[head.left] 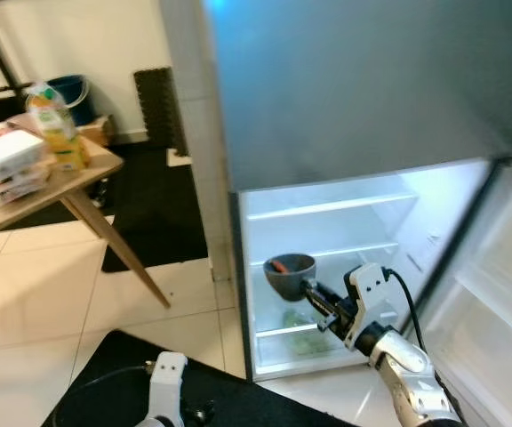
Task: Restocking fridge
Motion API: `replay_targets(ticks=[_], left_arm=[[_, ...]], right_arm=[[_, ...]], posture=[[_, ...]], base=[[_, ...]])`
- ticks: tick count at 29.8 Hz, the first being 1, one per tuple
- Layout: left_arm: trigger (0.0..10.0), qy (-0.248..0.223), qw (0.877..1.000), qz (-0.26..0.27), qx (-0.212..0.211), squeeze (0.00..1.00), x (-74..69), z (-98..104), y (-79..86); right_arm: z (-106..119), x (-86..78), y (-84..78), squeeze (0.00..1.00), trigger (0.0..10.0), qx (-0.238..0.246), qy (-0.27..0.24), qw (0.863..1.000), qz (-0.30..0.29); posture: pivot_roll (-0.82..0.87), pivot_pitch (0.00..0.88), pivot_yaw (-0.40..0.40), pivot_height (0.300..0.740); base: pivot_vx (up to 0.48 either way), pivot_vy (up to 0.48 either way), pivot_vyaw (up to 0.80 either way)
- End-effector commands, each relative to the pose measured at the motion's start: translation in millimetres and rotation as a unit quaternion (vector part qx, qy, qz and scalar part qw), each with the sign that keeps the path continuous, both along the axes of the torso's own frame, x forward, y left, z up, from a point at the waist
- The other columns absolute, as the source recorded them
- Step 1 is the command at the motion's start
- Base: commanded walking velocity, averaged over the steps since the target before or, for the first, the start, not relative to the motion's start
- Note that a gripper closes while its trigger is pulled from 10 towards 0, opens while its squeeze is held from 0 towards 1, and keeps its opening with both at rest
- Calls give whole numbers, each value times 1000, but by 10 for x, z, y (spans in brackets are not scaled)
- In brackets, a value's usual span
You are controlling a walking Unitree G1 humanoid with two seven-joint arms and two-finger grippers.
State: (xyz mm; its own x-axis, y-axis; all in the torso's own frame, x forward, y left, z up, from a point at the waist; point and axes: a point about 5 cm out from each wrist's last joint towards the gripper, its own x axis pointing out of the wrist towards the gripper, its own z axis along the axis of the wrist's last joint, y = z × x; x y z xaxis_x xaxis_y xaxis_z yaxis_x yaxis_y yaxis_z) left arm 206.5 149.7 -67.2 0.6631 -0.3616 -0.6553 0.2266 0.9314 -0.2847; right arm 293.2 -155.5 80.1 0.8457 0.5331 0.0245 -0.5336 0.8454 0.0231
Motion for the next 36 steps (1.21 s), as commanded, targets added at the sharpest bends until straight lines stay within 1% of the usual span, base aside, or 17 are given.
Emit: replay_targets(ticks=[1, 4, 8, 11, 15, 19, 36], left_arm=[[10000, 9, 1000, -7, 7, 0, -44, -27, 10], [10000, 7, 1000, -8, 6, 0, -39, -23, 3], [10000, 0, 1000, -17, -7, 0, -17, -3, -28], [10000, -3, 1000, -19, -13, 0, -4, 7, -38], [10000, -3, 1000, -19, -10, 0, 15, 14, -49], [10000, -6, 1000, -5, -9, 0, 45, 27, -48], [10000, -13, 1000, -14, -13, 0, 57, 39, -70]], right_arm=[[-48, -34, -39, 0, 10000, -7, 5, 1000, -8], [-43, -33, -49, 0, 10000, -6, 5, 1000, -10], [-35, -33, -79, 0, 10000, -6, 3, 1000, -15], [-34, -31, -83, 0, 10000, -6, 2, 1000, -17], [-36, -30, -87, 0, 10000, -7, 0, 1000, -19], [-39, -33, -92, 0, 10000, -9, 1, 1000, -20], [-57, -51, -107, 0, 10000, -11, 3, 1000, -23]], posture=[[-150, 18, 56, 740], [-152, 19, 57, 740], [-154, 22, 56, 740], [-155, 23, 56, 740], [-155, 23, 56, 740], [-157, 24, 57, 740], [-161, 26, 60, 740]], base=[[0, 0, 0], [0, 0, 0], [0, 0, 0], [0, -345, 0], [0, -460, 0], [0, 0, 0], [0, 0, 0]])
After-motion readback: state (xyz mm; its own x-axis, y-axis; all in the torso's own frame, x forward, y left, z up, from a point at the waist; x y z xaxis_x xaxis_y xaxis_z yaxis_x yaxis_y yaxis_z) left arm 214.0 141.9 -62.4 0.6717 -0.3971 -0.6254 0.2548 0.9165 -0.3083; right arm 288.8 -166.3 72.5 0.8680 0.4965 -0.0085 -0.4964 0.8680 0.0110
